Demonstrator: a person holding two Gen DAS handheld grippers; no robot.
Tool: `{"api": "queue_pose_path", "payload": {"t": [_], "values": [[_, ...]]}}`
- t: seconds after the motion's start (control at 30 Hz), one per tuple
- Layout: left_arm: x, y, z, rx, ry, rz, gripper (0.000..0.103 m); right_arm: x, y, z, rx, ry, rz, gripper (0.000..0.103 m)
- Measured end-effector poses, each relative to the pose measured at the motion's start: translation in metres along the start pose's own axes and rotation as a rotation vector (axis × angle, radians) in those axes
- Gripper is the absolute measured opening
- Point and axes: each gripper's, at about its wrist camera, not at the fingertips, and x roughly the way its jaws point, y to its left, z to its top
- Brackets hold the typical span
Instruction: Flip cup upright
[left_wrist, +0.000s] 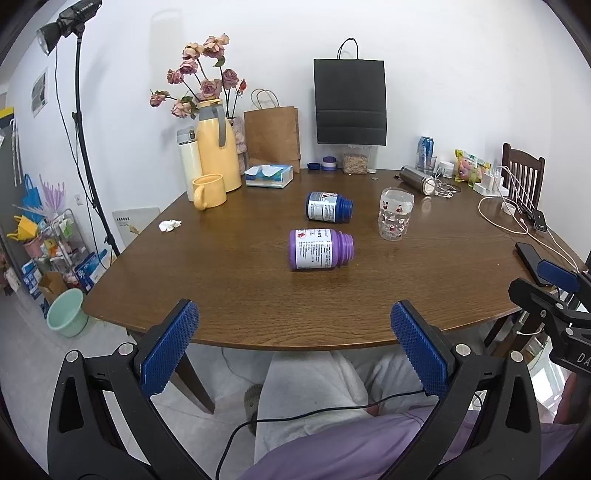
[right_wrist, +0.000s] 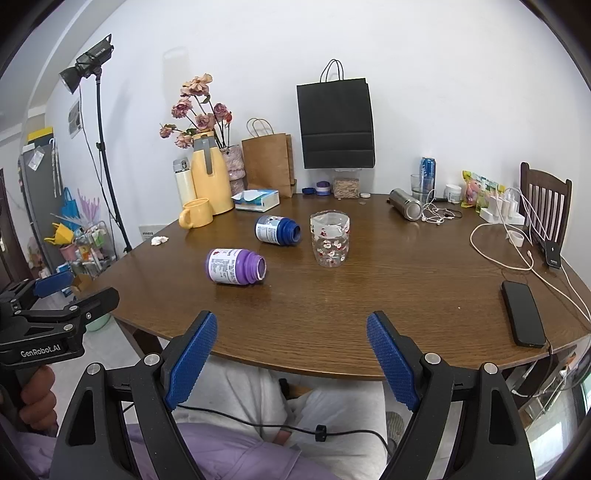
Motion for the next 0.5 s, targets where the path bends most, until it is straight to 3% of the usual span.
{"api": "queue_pose_path", "payload": {"t": [0.5], "values": [[0.0041,0.0008,0.0006,-0.021,0.022,-0.008,0.103,0.0010,0.0016,-0.0029,-0.008,0.008,0.006,0.087]]}}
